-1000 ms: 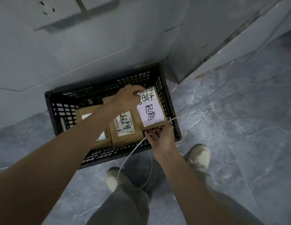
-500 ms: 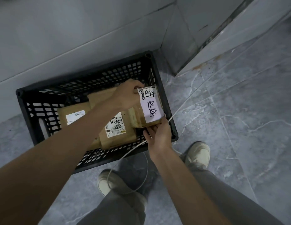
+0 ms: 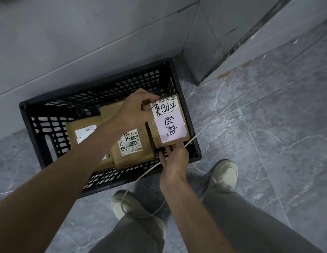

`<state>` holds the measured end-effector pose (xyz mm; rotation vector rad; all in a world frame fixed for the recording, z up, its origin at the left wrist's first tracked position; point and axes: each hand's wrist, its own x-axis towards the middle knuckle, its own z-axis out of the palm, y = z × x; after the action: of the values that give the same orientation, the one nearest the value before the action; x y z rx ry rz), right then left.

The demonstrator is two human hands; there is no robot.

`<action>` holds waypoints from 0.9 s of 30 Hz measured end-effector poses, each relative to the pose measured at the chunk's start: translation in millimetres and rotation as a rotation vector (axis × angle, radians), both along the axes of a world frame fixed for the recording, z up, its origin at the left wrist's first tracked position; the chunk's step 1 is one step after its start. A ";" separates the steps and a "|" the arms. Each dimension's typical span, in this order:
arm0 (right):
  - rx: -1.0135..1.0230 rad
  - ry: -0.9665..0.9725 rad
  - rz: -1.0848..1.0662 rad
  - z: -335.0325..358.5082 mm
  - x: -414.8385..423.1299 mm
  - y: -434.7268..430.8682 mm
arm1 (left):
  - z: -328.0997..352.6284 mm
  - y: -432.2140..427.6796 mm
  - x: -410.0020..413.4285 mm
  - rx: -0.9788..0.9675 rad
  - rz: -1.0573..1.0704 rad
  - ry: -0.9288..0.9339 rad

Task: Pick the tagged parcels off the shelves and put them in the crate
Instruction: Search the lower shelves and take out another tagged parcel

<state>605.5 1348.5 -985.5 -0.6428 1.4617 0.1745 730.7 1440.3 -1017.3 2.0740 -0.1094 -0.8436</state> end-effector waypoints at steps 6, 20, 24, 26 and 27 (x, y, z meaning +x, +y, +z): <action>-0.021 0.100 0.078 -4.2 10.7 5.0 | -17.3 1.1 6.0 0.126 -0.054 -0.026; -0.069 0.188 0.305 -78.1 9.8 16.2 | -77.8 -19.4 -45.2 0.494 -0.412 -0.107; -0.045 0.186 0.331 -81.0 17.5 10.2 | -84.4 -16.5 -55.0 0.644 -0.584 -0.219; -0.031 0.165 0.340 -79.6 18.4 7.8 | -79.8 -15.5 -57.3 0.680 -0.640 -0.223; -0.027 0.156 0.348 -78.2 17.3 6.6 | -76.2 -14.1 -57.9 0.693 -0.661 -0.222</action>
<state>622.8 1355.0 -1063.7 -0.9203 1.4939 0.4843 672.8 1426.1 -1093.5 2.8420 -0.7468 -1.1436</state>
